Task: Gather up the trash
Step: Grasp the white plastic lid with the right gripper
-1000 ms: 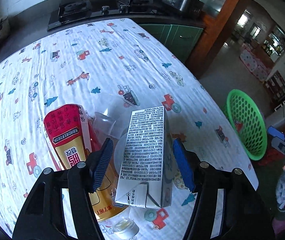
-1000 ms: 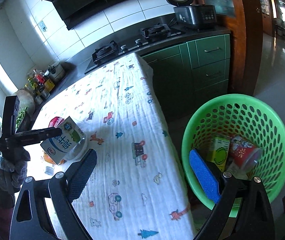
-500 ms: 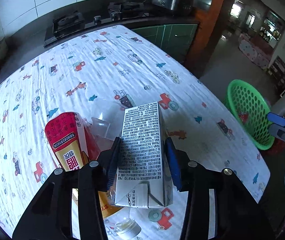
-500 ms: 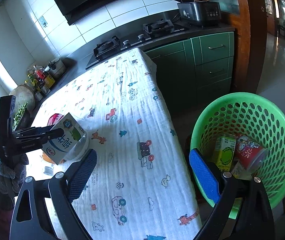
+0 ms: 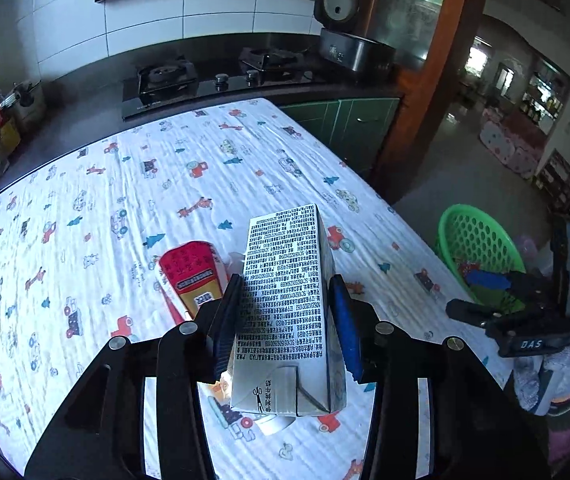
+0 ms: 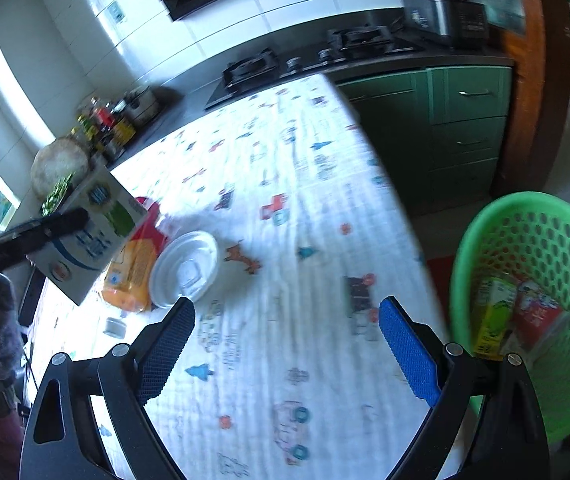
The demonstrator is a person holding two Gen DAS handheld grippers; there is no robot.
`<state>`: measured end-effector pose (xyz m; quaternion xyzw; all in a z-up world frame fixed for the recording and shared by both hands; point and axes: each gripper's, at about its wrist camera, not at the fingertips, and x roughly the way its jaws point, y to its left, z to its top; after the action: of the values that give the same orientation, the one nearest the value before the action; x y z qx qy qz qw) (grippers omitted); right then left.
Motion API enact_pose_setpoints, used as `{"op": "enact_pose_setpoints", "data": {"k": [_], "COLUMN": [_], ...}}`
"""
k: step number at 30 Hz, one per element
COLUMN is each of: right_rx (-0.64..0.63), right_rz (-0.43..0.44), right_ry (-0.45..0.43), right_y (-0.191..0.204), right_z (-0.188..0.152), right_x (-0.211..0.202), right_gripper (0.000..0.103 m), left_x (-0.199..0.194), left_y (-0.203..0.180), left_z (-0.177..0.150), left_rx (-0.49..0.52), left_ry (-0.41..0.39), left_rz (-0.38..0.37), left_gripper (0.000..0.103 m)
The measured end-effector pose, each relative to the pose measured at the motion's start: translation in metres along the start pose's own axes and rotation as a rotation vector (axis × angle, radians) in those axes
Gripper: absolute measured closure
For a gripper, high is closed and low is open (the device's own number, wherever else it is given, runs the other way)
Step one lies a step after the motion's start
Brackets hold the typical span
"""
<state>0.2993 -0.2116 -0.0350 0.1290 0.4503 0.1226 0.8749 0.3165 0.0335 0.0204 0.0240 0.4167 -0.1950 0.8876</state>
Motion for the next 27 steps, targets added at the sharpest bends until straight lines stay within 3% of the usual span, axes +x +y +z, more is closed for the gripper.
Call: {"op": "enact_pose_setpoints", "data": {"k": [11, 24, 27], "right_rx": [-0.056, -0.063, -0.085], "right_rz": [0.058, 0.006, -0.025], "right_ry": [0.09, 0.143, 0.13], "right_y": [0.053, 0.069, 0.072], "right_z": [0.01, 0.017, 0.017], "right_x": [0.067, 0.118, 0.119], "right_gripper": [0.036, 0.065, 0.075], "left_x": [-0.034, -0.043, -0.043], "left_y": [0.04, 0.06, 0.06], "left_z": [-0.018, -0.029, -0.03], "left_rx": [-0.064, -0.102, -0.105], "left_ry": [-0.039, -0.054, -0.054], "left_rz": [0.04, 0.032, 0.028], "left_gripper": [0.059, 0.059, 0.059]}}
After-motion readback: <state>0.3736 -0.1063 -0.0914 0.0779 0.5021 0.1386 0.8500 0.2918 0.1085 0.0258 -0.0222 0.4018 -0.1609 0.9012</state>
